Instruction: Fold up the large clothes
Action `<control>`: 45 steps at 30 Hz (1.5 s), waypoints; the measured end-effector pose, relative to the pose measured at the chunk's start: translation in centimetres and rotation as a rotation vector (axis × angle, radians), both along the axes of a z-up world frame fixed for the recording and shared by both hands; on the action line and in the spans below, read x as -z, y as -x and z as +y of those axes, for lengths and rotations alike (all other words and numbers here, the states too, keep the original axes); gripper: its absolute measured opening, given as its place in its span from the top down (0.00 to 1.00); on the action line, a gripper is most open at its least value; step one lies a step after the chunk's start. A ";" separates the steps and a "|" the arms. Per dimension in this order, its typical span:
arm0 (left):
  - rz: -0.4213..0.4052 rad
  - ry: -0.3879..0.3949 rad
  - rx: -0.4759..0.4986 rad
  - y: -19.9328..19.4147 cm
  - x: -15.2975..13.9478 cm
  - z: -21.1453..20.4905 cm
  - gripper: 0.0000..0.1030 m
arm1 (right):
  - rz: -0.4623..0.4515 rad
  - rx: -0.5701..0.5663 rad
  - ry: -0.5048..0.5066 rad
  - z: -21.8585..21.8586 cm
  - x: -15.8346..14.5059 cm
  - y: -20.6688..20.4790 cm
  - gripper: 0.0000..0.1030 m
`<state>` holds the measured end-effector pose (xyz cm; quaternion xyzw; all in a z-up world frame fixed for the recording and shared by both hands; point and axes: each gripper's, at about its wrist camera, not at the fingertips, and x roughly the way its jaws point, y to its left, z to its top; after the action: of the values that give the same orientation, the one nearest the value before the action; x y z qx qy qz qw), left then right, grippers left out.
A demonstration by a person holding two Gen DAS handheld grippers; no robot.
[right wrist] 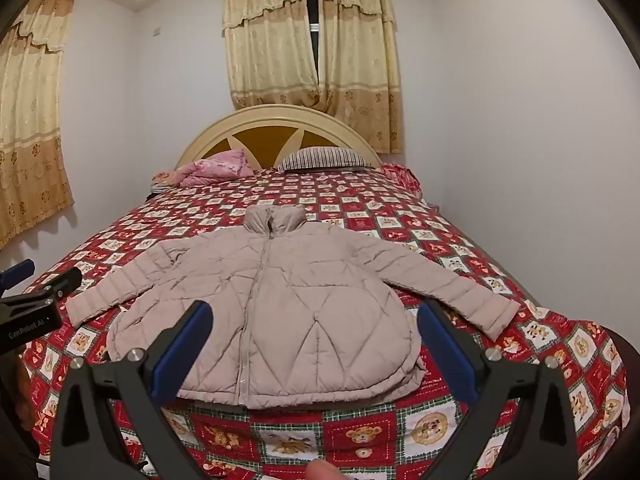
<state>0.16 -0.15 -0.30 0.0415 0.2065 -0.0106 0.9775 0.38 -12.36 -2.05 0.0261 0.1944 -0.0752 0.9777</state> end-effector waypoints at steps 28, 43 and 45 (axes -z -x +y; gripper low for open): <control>-0.005 0.004 -0.010 0.0 0.3 0.6 0.01 | 0.014 0.003 0.003 0.3 0.4 -0.1 0.00; -0.007 0.009 -0.020 -0.2 0.1 1.4 0.01 | 0.018 0.003 -0.009 0.4 0.7 -0.2 0.00; -0.007 0.008 -0.020 -0.3 0.1 1.4 0.01 | 0.018 0.002 -0.009 0.4 0.7 -0.2 0.00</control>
<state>0.41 1.24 -0.43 0.0356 0.2035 -0.0017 0.9784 0.59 -11.95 -2.78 0.0299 0.2036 -0.0756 0.9757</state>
